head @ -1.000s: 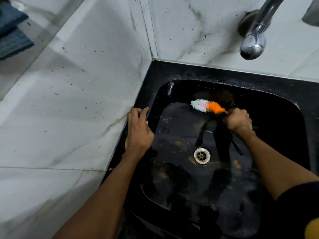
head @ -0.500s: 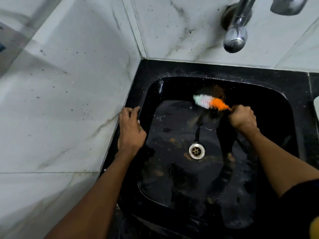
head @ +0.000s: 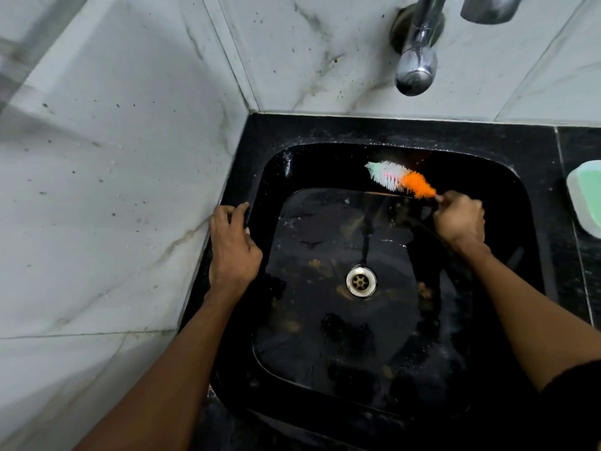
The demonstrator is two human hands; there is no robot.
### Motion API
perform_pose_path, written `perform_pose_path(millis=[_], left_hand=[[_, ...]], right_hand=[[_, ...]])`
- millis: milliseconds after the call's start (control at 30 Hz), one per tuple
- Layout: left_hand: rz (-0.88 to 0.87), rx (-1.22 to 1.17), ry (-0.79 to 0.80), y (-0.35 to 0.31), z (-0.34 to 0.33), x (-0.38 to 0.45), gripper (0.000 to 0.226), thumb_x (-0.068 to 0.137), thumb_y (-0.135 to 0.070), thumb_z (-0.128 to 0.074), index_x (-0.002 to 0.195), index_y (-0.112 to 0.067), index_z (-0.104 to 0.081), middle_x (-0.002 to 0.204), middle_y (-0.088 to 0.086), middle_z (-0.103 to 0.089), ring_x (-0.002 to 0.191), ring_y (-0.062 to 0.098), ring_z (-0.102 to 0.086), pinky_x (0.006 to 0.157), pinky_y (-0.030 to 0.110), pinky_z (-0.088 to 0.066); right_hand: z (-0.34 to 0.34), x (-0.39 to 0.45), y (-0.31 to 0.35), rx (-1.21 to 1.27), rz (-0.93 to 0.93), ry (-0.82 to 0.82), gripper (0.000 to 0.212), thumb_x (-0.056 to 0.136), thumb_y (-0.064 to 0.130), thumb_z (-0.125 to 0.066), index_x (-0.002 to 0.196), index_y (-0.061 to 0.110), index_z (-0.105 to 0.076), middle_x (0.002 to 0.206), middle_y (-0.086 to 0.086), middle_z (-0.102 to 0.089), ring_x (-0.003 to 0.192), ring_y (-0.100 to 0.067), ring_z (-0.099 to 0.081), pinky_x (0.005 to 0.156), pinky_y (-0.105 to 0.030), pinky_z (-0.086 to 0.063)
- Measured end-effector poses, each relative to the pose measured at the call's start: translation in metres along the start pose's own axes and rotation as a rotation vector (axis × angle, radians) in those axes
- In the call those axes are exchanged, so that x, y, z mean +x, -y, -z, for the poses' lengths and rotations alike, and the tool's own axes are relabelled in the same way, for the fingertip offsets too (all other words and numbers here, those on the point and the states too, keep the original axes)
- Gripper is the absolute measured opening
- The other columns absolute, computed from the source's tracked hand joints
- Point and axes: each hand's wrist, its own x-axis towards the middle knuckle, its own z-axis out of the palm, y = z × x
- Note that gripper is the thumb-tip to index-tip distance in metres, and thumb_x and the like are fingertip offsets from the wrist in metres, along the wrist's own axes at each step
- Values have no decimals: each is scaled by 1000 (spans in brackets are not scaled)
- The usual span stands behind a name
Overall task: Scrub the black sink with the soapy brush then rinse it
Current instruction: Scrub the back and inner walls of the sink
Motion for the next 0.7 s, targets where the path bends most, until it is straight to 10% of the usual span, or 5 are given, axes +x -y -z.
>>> perform_pose_path(millis=[700], left_hand=[[2, 6, -4, 0, 1, 0, 55, 87, 7, -49, 140, -7, -52, 123, 14, -42, 115, 25, -41, 101, 33, -38]], right_hand=[[5, 0, 3, -25, -107, 80, 33, 82, 35, -61, 104, 12, -71, 101, -21, -65, 97, -41, -62, 85, -41, -53]])
